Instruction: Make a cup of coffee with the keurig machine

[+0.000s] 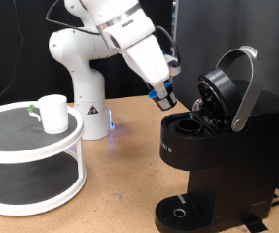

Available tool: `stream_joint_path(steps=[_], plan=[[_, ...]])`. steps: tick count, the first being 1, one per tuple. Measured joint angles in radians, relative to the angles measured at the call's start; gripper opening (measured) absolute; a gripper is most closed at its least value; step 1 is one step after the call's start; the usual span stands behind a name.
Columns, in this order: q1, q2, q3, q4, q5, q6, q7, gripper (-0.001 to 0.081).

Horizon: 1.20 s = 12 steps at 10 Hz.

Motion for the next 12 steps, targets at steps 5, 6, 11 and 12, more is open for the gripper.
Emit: stream_joint_path(steps=[5,6,11,12], plan=[[0.018,0.020,0.044,-0.001,0.003,0.034,0.005,0.0477],[0.020,0.021,0.051,-0.003,0.003,0.039,0.005,0.0477],[0.021,0.036,0.089,-0.023,0.003,0.089,0.021,0.0477],[0.021,0.046,0.096,-0.025,0.003,0.098,0.023,0.0477]])
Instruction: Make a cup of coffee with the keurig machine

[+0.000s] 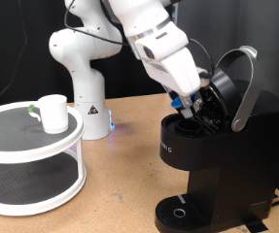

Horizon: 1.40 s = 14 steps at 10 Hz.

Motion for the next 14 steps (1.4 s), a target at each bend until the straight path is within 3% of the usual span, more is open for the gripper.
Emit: stream_joint_path(steps=[14], plan=[[-0.001,0.067,0.028,0.010,-0.090,0.014,0.071,0.0477]])
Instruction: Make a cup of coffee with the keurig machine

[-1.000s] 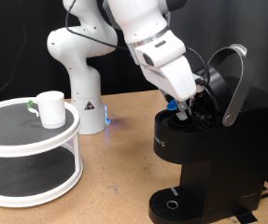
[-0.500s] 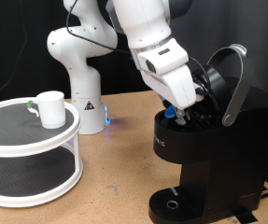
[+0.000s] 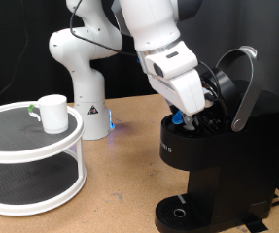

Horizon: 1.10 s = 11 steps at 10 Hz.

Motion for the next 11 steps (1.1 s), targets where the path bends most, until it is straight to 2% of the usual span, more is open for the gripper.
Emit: stream_joint_path(steps=[3,5,7,11], plan=[[0.000,0.002,0.009,0.006,-0.025,0.004,0.025,0.0477],[0.000,0.006,0.029,0.023,-0.113,-0.004,0.121,0.0477],[0.000,0.011,0.036,0.034,-0.160,-0.018,0.171,0.0477],[-0.002,0.030,0.035,0.054,-0.191,-0.048,0.186,0.0477]])
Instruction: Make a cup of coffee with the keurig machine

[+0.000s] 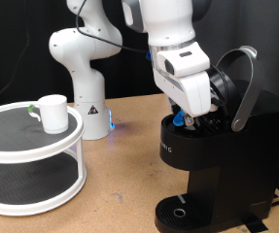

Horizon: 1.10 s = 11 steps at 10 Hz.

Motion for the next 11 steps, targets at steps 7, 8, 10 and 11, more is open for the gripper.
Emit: stream_joint_path(steps=[7,8,10,11], plan=[[0.001,0.006,0.009,0.023,-0.034,-0.030,0.029,0.0477],[0.001,0.006,0.015,0.027,-0.059,-0.034,0.049,0.0477],[0.002,0.007,0.028,0.038,-0.108,-0.052,0.088,0.0477],[0.002,0.009,0.033,0.044,-0.124,-0.060,0.101,0.0477]])
